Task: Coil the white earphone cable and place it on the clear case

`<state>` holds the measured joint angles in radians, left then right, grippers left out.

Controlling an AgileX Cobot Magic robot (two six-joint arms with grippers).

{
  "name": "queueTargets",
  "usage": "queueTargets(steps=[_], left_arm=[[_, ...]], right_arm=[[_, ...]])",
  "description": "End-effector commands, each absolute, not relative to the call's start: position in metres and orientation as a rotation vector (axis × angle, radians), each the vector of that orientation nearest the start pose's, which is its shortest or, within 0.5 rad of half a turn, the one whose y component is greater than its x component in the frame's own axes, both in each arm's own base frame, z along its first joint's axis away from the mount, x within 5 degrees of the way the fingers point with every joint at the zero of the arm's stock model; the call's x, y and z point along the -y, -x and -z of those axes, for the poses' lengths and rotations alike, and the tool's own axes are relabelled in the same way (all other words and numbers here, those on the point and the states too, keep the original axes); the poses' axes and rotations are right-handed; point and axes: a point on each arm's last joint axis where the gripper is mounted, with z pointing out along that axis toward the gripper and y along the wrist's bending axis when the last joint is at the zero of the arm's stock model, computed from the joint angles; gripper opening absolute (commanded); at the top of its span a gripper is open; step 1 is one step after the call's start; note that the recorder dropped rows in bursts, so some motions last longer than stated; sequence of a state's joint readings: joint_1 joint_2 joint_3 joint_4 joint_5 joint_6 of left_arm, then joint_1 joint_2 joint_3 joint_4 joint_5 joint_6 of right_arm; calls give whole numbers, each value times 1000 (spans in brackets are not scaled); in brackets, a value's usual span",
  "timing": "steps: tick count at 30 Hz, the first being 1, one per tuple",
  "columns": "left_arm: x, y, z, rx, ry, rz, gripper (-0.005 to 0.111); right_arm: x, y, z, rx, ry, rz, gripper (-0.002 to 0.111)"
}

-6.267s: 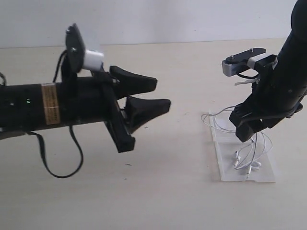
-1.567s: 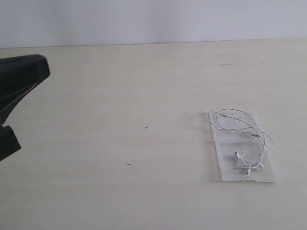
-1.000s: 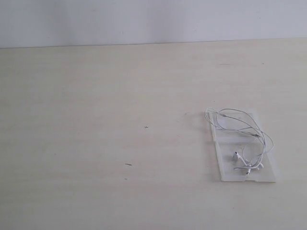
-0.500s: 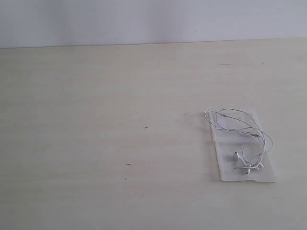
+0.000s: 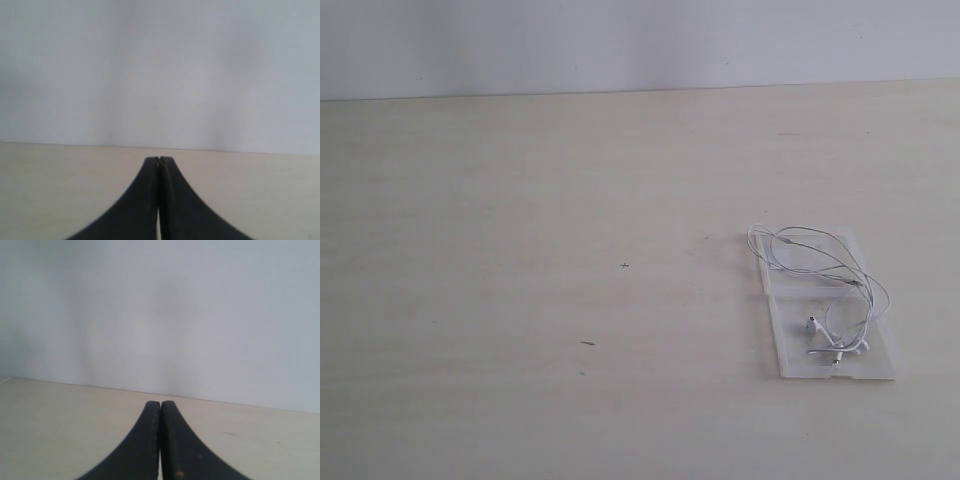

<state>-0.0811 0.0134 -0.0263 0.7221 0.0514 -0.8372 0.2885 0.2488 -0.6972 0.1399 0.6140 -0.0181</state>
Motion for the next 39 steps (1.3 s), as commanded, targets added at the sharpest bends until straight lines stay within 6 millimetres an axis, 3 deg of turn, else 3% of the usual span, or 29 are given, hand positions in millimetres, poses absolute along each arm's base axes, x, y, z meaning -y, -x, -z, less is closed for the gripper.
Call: queueTargets(steps=[1,13,27,39], left_arm=[[3,-56,-210,-1515,23,132,0],[4,-56,-213,-1476,-153,-38,0],[6,-53,-181,-1830,-244,-41,0],[6,-53,-180,-1833,-245,-41,0]], right_arm=[[-16,-27,-370,-1631,215,-358,0],[-16,-27,-370,-1631,215,-358,0],[-16,-27,-370,-1631,215,-358,0],[-16,-27,-370,-1631,215,-358,0]])
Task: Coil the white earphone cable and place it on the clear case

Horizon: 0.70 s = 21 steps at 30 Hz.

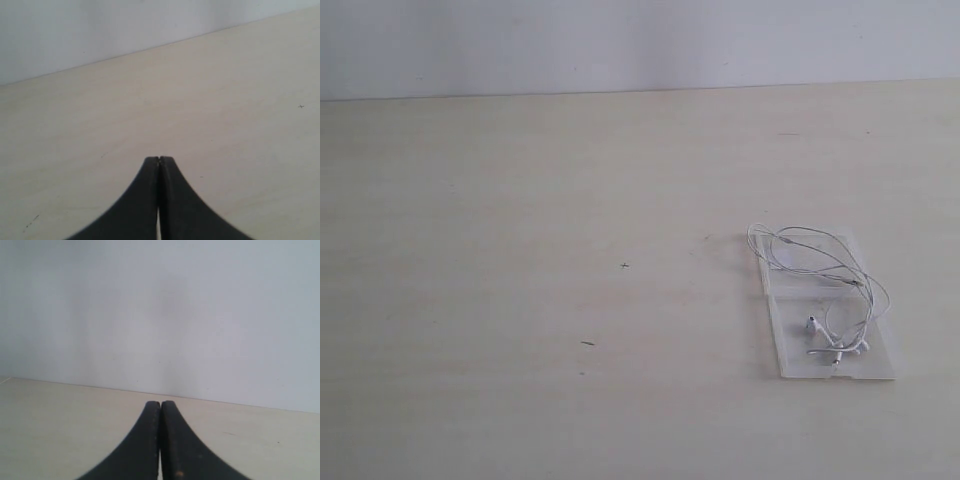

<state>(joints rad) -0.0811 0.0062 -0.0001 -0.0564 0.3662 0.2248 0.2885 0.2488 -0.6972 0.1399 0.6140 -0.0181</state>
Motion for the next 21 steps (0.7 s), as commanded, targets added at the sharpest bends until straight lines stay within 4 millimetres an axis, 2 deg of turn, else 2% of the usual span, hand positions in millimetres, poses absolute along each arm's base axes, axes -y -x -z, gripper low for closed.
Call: queueTargets(steps=[1,8,12,16,21], left_arm=[[6,-53,-180,-1833,-245,-41,0],[6,-53,-180,-1833,-245,-41,0],[6,-53,-180,-1833,-245,-41,0],[6,-53,-180,-1831,-244,-41,0],[6,-53,-180,-1831,-244,-41,0]], right_arm=[[-16,-27,-370,-1631,215,-358,0],[-15,-27,-370,-1631,218,-352,0],[-14,-31,-368,-1601,276,-250,0],[-14,-38,-337,-1587,343,-152,0],[-12,-39,-295,-1512,314,-108,0]])
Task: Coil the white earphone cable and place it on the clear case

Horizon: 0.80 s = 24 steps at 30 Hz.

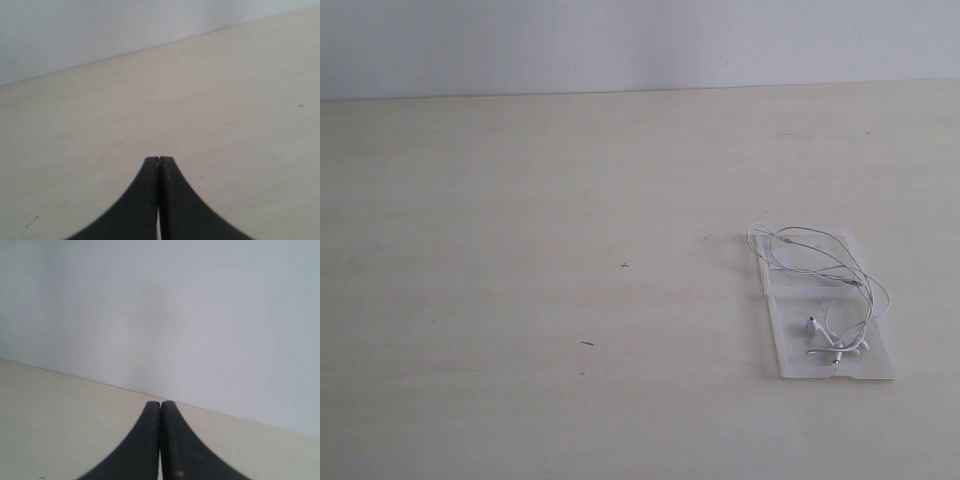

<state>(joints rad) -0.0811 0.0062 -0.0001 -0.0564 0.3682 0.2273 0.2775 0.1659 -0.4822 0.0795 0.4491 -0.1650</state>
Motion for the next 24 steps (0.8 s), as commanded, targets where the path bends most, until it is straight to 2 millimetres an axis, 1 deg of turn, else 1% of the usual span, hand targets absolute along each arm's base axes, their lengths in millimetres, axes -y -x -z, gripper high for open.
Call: queueTargets(steps=[1,6,11,16,22,24], left_arm=[[6,-53,-180,-1831,-246,-43,0],[6,-53,-180,-1831,-246,-43,0],[6,-53,-180,-1831,-246,-43,0],[6,-53,-180,-1831,-246,-43,0],[6,-53,-180,-1831,-246,-43,0],[6,-53,-180,-1831,-246,-43,0]], right_arm=[[-11,-40,-287,-1510,312,-91,0],[-11,-43,-259,-1514,313,-63,0],[-10,-48,-232,-1579,273,-38,0],[-6,-53,-217,-1613,205,28,0],[-4,-56,-195,-1677,182,55,0],[-4,-56,-196,-1664,180,55,0]])
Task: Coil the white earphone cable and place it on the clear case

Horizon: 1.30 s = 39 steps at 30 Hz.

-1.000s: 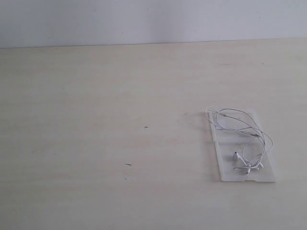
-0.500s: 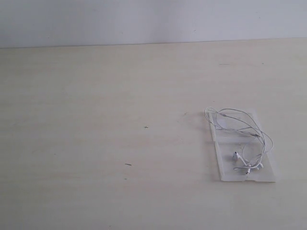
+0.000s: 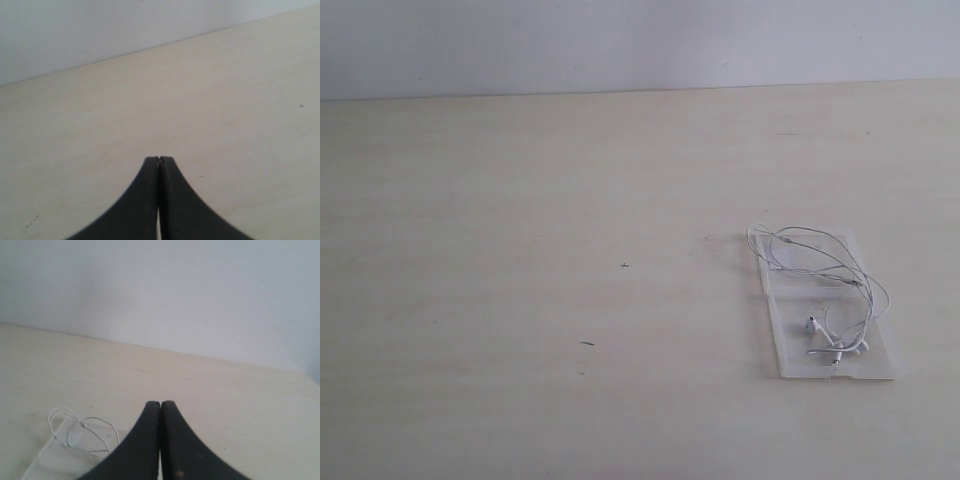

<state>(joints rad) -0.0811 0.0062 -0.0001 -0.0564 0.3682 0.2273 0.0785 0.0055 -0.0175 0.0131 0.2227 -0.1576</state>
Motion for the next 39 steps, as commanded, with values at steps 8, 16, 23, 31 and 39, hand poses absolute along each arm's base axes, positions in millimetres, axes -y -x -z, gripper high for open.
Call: queueTargets(steps=[8,16,23,31,39], left_arm=[[6,-53,-180,-1831,-246,-43,0],[6,-53,-180,-1831,-246,-43,0],[6,-53,-180,-1831,-246,-43,0],[6,-53,-180,-1831,-246,-43,0],[6,-53,-180,-1831,-246,-43,0]], right_arm=[[-4,-56,-194,-1694,116,-5,0],[-4,-56,-194,-1694,116,-5,0],[-4,-56,-194,-1694,116,-5,0],[-4,-56,-194,-1694,116,-5,0],[-4,-56,-194,-1694,116,-5,0]])
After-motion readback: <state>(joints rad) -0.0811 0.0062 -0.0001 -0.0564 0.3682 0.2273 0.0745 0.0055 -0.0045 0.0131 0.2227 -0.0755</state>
